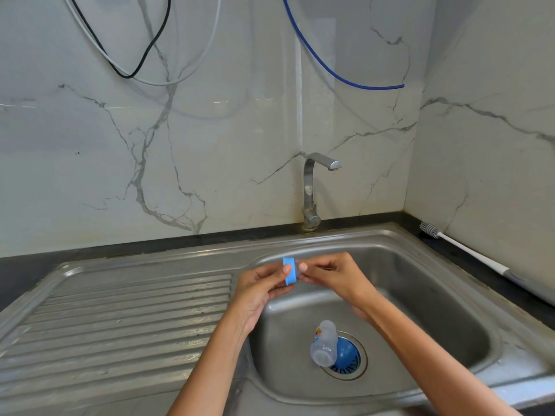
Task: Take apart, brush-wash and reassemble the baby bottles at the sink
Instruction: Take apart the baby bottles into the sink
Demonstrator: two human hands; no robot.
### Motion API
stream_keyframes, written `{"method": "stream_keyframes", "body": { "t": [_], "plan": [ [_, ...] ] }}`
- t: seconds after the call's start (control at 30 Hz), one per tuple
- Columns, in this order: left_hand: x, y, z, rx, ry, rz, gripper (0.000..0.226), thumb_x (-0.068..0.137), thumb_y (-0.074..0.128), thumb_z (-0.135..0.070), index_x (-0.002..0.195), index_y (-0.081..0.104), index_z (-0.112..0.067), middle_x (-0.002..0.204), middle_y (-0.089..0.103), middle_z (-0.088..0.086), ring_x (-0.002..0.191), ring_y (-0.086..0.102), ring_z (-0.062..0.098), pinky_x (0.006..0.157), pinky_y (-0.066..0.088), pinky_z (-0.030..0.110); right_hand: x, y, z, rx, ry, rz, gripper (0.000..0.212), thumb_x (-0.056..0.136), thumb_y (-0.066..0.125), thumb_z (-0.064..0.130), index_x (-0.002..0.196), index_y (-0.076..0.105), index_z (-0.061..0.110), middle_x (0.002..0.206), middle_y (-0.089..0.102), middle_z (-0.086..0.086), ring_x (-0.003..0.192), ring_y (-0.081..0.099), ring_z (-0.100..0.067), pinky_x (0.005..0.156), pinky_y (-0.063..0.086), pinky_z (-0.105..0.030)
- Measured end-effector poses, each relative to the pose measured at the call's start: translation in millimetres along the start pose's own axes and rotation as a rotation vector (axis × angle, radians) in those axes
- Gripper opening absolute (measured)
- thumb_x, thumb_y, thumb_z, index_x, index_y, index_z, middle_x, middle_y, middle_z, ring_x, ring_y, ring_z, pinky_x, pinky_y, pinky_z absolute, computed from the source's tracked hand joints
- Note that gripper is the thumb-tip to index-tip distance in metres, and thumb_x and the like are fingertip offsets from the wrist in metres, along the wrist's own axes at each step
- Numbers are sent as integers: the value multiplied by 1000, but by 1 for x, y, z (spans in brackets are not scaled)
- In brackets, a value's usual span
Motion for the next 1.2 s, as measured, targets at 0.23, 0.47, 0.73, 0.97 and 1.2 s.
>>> {"method": "stream_keyframes", "body": {
  "t": [0.23,0.47,0.73,0.97,1.2],
  "plan": [
    [-2,10,2,65,10,26,44,66,76,-20,105,70,-1,98,73,15,94,70,24,79,57,30,-2,-14,-5,-29,-25,-188,13,75,77,1,87,74,2,84,75,-10,80,73,-18,72,56,-21],
    [0,6,7,-22,-35,-15,39,70,73,-24,102,70,-3,97,73,16,93,71,26,80,58,29,0,-9,-5,1,49,-121,17,82,72,4,98,74,6,91,75,-5,83,71,-9,72,54,-16],
    [3,10,24,-186,-204,-35,37,73,70,-24,101,69,0,90,73,14,82,72,17,70,58,23,4,-2,-1,-275,-13,-80,47,70,86,16,113,68,17,105,71,3,99,67,-7,90,54,-22],
    [5,3,34,-364,-303,-112,27,86,64,-15,106,62,4,98,71,22,85,72,27,71,60,28,7,-18,-20,-29,161,-150,36,77,80,20,110,66,16,103,71,1,96,67,-11,83,56,-26],
    [7,-8,39,-266,-261,-221,21,84,68,-7,101,63,4,102,68,22,92,67,29,71,59,29,-5,-105,-74,-1189,690,-99,54,74,81,18,122,56,11,124,61,-9,111,61,-28,84,49,-32]
  ]
}}
Point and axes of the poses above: each hand's wrist, its own x-axis towards the middle knuckle, its own y-axis out of the palm, z = x × y, the point moved 9 cm from there along x, towards the middle knuckle
